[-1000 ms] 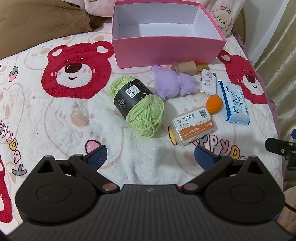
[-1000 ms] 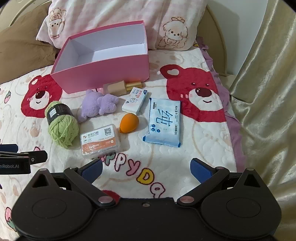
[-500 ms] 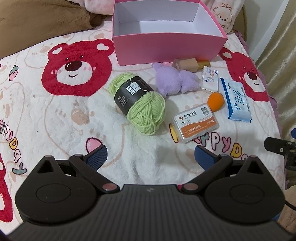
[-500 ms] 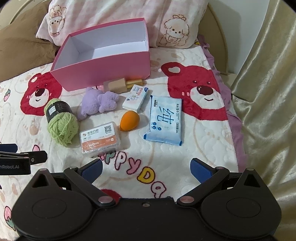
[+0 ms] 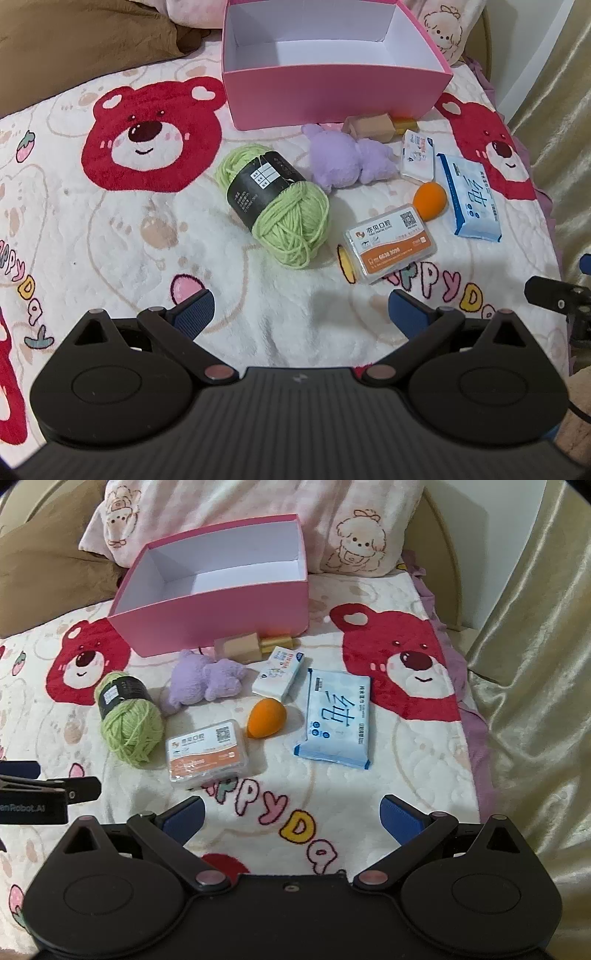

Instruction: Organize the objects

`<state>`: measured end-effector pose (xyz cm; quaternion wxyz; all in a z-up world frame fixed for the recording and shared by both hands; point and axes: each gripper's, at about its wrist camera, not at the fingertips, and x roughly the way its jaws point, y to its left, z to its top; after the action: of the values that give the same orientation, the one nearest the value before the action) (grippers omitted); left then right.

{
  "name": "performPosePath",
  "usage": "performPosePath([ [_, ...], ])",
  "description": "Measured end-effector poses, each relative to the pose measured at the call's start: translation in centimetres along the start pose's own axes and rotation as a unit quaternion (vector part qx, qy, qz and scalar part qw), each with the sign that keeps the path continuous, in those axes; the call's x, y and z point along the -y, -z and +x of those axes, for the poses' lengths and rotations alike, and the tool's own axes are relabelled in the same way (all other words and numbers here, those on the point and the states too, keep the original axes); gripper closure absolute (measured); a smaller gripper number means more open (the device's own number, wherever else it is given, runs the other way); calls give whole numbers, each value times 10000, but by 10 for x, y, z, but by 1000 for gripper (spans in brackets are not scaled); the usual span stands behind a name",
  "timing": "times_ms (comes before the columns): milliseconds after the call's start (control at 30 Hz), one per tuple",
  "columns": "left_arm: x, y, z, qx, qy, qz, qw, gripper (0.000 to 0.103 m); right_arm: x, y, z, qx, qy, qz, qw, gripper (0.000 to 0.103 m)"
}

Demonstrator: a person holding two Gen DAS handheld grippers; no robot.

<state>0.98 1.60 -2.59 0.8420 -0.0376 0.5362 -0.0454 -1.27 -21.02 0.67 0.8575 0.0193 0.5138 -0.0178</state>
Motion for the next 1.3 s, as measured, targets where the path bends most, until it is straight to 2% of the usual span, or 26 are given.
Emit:
performPosePath([
  [100, -1, 0, 0, -32, 9, -13, 10000, 1, 2, -1, -1, -8, -225, 96, 9997, 1],
  [467, -5, 0, 1, -121, 134, -38, 9998, 1, 4, -1, -2, 3, -120, 164, 9998, 1],
  [767, -4, 1, 4, -314, 272, 16, 9991, 1, 6, -1, -3, 6, -264, 241, 9994, 1],
  [967, -5, 1, 5, -299, 252, 62, 9992, 1, 6, 0, 0, -37, -243, 269, 9993, 1],
  [1033, -8, 0, 1, -228, 277, 35, 9994, 4, 6, 0, 1, -28, -281, 264, 9993, 1],
  [1300, -16, -8, -16, -38, 380, 34, 9993, 4, 3, -1, 1, 5, -338, 274, 9991, 1],
])
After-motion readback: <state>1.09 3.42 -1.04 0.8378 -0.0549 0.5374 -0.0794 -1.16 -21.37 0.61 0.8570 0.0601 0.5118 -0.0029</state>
